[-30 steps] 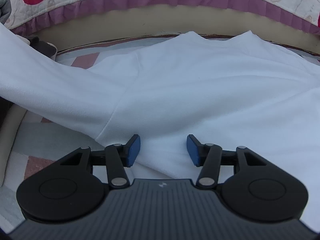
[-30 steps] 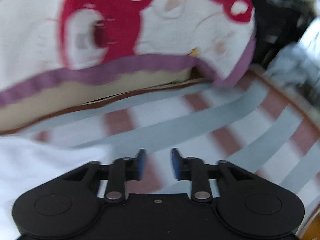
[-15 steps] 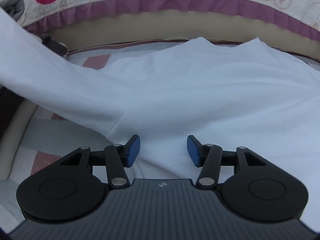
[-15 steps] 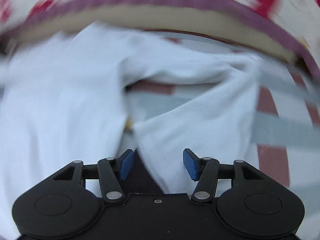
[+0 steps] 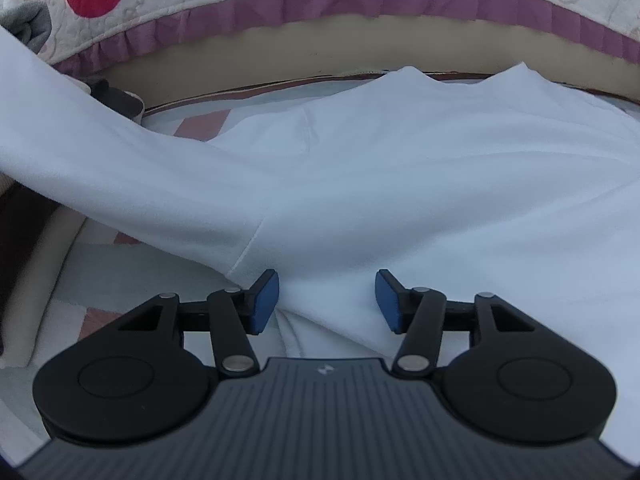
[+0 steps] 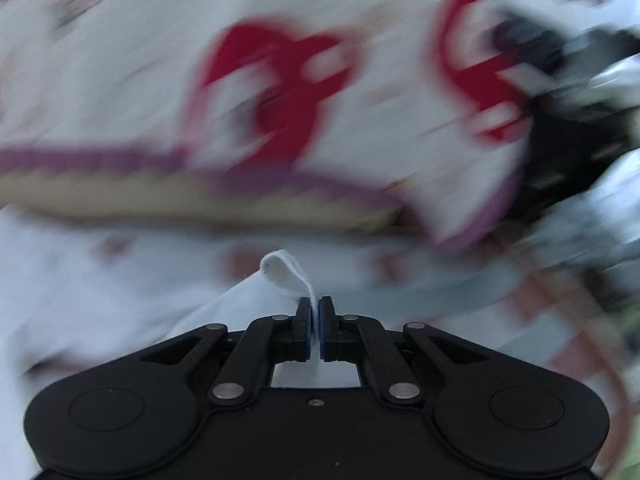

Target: Fold clothes

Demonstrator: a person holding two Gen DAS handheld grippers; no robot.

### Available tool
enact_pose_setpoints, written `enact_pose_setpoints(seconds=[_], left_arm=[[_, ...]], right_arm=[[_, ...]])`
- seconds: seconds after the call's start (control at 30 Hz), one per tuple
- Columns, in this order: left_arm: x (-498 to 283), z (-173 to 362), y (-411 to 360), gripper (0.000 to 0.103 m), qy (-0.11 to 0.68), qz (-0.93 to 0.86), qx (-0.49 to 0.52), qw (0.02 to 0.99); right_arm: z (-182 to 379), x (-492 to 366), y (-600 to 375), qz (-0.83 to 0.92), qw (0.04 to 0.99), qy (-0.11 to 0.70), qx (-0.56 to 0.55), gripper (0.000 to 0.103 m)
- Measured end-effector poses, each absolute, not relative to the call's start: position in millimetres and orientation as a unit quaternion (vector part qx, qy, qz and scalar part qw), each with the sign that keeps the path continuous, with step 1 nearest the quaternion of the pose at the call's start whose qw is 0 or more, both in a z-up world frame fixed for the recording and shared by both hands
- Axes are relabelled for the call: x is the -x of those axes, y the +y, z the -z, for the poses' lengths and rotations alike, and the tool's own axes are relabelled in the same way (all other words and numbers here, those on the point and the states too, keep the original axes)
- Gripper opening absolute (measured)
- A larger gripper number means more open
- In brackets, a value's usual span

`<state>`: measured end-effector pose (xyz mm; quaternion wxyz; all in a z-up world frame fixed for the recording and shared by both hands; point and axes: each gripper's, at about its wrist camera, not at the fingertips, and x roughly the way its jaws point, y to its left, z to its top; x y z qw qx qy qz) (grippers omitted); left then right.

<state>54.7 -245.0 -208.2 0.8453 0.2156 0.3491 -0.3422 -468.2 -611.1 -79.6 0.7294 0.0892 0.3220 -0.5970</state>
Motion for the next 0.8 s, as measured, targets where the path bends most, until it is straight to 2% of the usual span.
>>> enact_pose_setpoints(seconds=[0.13, 0.3, 0.47, 0.6, 0.7, 0.8], left_arm=[[-54, 208, -247, 0.055, 0.348, 0.338, -0.223, 0.845], [-59, 207, -248, 0.056, 0.36, 0.331, -0.217, 0.845], [-59, 207, -248, 0.06, 0.363, 0.323, -0.225, 0.845], [-62, 207, -248, 0.063, 0.366, 0.315, -0.226, 0.846], [-66, 205, -246, 0.064, 0.375, 0.3, -0.225, 0.848], [-74, 200, -240, 0.064, 0.38, 0.282, -0.216, 0.854]], right_arm=[[42, 501, -648, 0.663, 0.683, 0.301, -0.054, 0.003], [43, 504, -677, 0.662, 0.671, 0.333, -0.015, 0.003], [75, 513, -688, 0.677, 0.64, 0.364, -0.003, 0.003], [133, 522, -705, 0.699, 0.57, 0.431, -0.026, 0.004], [153, 526, -696, 0.703, 0.573, 0.411, -0.087, 0.015], [161, 509, -670, 0.659, 0.631, 0.383, -0.142, 0.041]])
